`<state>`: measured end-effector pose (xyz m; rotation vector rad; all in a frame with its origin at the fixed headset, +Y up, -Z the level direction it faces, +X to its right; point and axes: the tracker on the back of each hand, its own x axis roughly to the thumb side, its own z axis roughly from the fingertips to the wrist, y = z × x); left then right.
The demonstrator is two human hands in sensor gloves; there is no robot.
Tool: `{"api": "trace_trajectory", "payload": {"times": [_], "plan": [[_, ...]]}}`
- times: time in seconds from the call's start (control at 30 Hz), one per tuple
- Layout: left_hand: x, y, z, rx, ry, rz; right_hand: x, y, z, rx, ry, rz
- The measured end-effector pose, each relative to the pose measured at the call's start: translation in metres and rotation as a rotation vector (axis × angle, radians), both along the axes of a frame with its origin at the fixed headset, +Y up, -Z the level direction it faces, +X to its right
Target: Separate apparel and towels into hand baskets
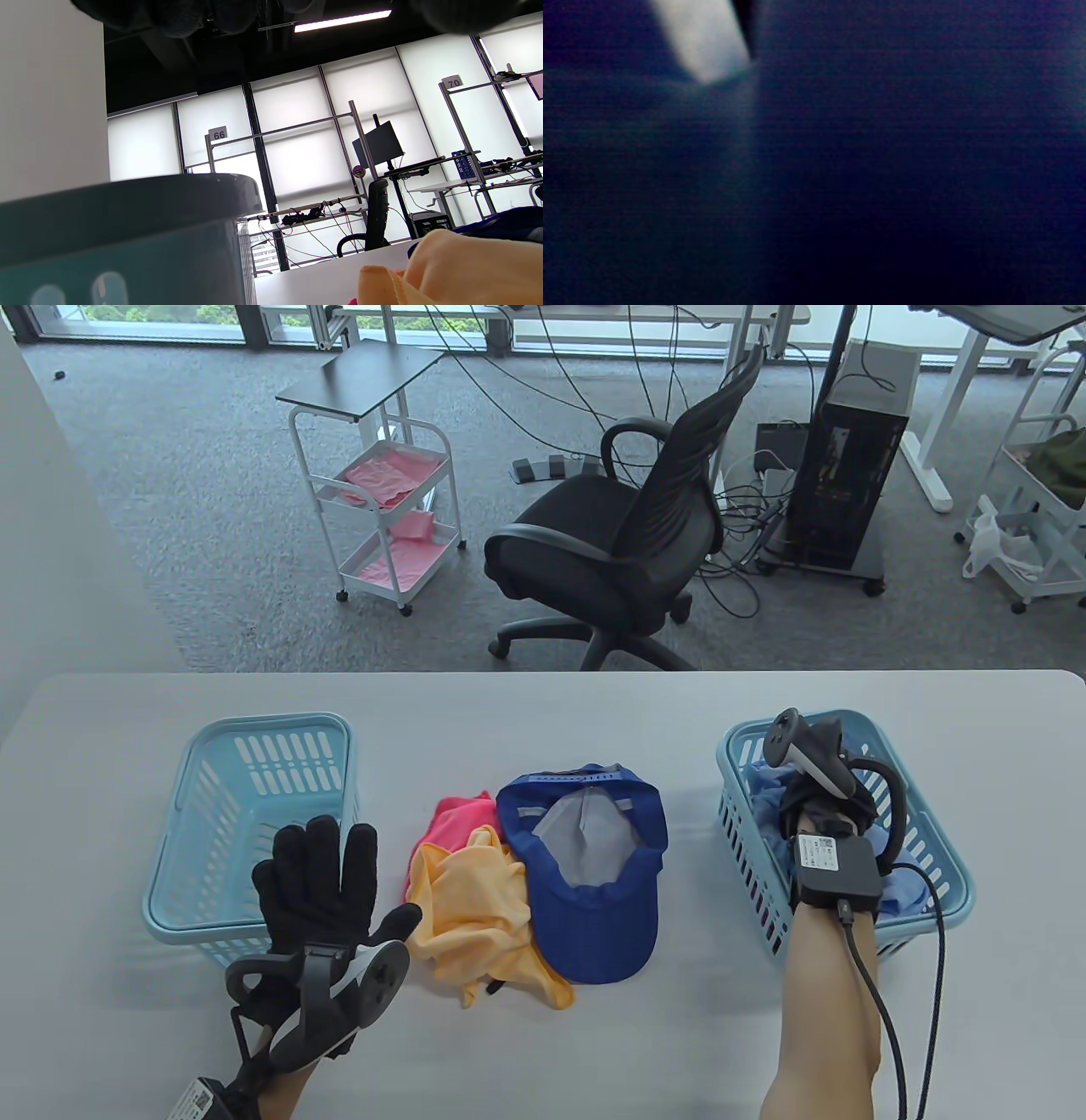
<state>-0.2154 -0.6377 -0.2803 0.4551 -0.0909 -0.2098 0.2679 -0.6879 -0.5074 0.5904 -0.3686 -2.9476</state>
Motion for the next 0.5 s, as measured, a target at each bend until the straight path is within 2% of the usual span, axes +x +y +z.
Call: {"api": "trace_trajectory", "payload": {"times": [0.23, 0.37, 0.5], "plan": [[0.0, 0.0, -0.001, -0.009, 0.001, 0.001, -0.003, 0.008, 0.004, -0.037, 0.001, -0.024], [-0.001, 0.0, -0.001, -0.008, 0.0, 0.008, -0.002, 0.03, 0.011, -0.004, -0.017, -0.072], [0.0, 0.0, -0.001, -0.012, -0.004, 0.008, -0.003, 0.061, 0.021, 0.09, -0.021, -0.116]]}}
